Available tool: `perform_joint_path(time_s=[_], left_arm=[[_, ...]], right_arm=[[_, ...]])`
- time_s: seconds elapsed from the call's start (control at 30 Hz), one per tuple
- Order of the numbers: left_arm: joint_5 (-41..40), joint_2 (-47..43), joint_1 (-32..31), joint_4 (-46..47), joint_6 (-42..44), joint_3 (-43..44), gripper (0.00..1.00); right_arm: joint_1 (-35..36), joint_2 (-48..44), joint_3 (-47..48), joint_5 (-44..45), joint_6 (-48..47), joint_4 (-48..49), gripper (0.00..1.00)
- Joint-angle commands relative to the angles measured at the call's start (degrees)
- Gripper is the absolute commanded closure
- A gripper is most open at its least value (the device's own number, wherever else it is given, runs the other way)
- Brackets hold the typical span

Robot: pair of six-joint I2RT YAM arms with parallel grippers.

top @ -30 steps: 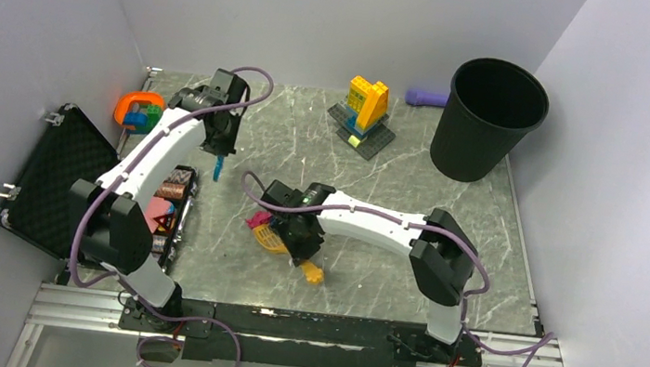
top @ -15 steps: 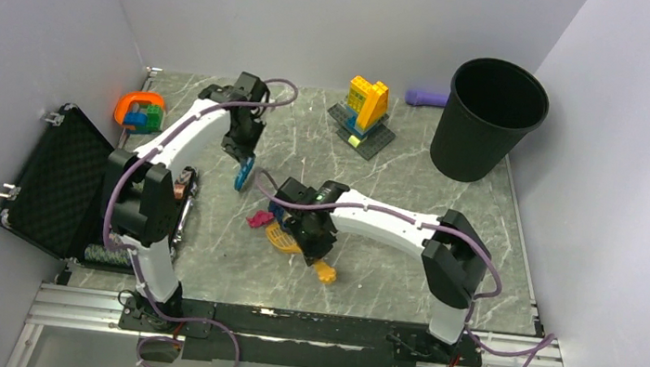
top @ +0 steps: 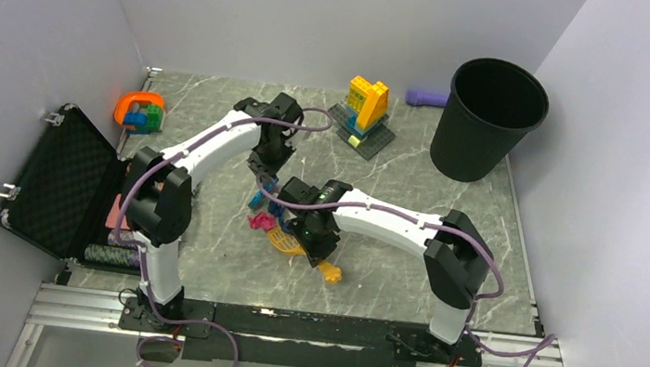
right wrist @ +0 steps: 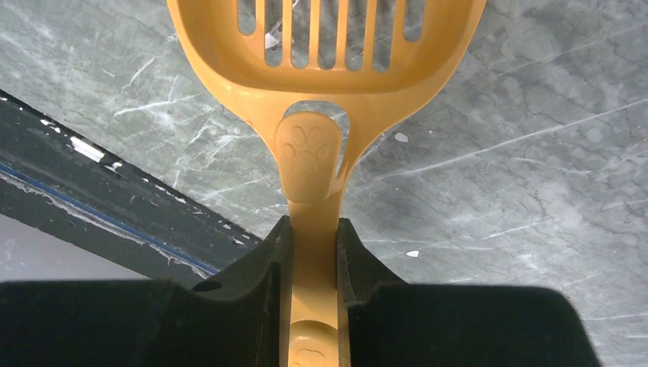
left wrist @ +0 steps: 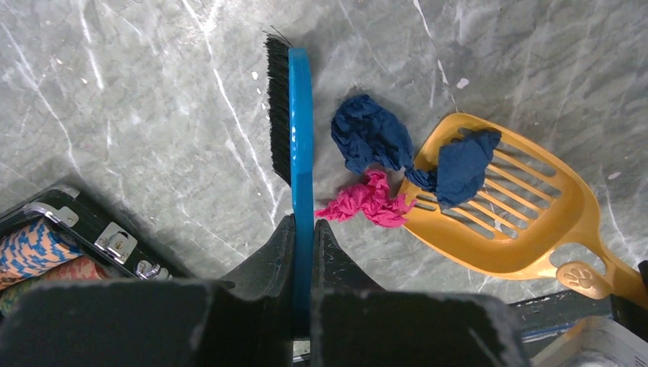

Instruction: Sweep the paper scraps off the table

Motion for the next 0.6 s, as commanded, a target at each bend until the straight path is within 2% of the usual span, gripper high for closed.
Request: perform_joint_path(time_s=[0.0,0.3,0.57], left_arm=[[6.41,-0.88,-1.1,-3.62,-0.22,-2.07,1.0],[17.68,-3.57,-1.19,-3.91,-1.06,-1.76,1.0],[23.83,-5.38,-1.1,-6.18,-2.67,-0.6,1.0]], right_arm=[[0.13,-0.44,0.59,-0.81,-1.89,0.4,1.0],[0.13,2.39,2.14,0.69,-2.39,2.36,1.0],[0.13,1.52,-1.63,4.26,-1.03,7.76,1.0]])
